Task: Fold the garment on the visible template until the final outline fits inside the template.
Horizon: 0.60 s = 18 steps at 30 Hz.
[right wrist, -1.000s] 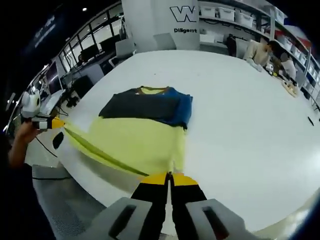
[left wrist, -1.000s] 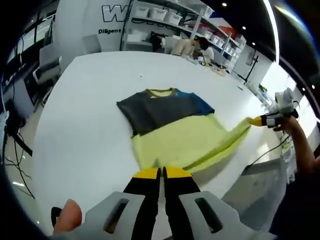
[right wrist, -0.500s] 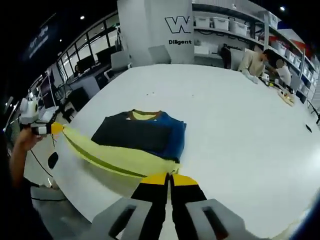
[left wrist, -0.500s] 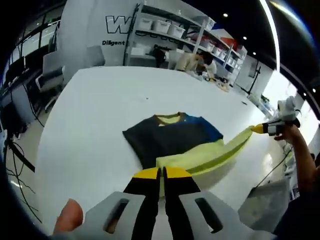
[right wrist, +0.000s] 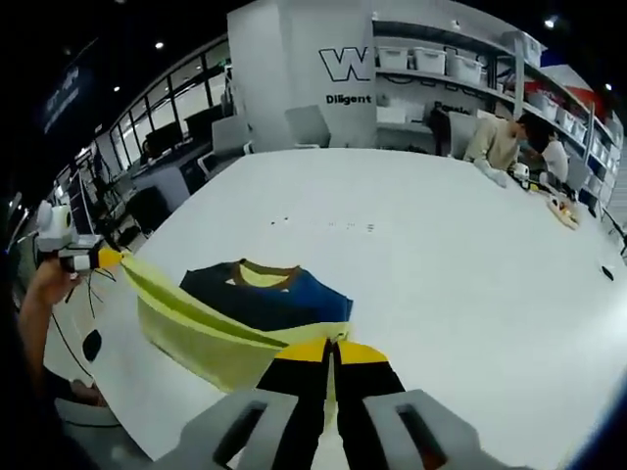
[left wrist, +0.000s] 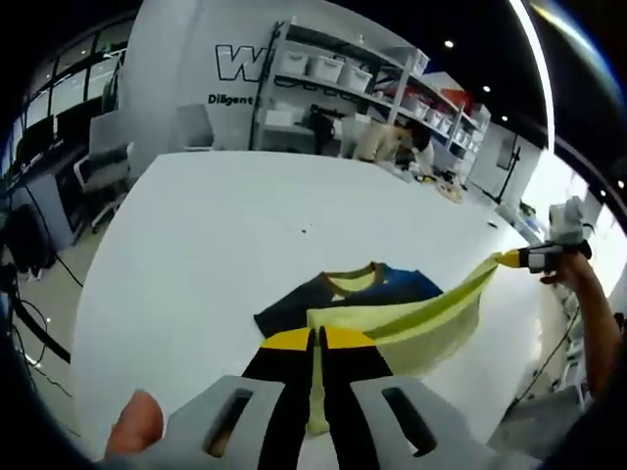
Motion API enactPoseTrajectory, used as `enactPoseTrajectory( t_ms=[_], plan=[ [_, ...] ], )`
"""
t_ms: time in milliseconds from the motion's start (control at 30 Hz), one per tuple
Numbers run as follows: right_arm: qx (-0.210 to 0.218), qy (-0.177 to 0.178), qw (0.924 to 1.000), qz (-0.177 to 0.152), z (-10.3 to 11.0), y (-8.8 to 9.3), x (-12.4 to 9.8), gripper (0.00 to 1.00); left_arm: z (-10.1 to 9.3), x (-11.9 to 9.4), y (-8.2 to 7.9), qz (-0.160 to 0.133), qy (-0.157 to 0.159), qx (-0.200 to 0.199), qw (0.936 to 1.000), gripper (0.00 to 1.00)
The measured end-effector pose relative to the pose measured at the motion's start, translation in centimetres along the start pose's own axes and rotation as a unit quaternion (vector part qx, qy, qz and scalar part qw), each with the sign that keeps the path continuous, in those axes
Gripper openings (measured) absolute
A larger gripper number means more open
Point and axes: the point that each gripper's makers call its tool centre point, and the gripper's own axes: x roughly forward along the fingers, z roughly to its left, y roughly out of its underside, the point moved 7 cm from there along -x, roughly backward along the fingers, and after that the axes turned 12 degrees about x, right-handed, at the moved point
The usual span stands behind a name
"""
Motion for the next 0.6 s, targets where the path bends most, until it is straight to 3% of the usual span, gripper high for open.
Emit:
enactPoseTrajectory(
  t_ms=[200, 600],
  plan=[
    [-0.011, 0.002, 0.9999, 0.0, 0.2, -1.8, 2.5, 0.0, 1.7, 2.6, -1.4, -0.006, -0.015, 0.002, 0.9999, 0.0],
    [-0.011, 0.004, 0.9999, 0.007, -0.8, -3.1, 7.9, 0.0, 4.1, 7.8, -1.3, 0.008, -0.025, -0.007, 0.9996, 0.0]
  ],
)
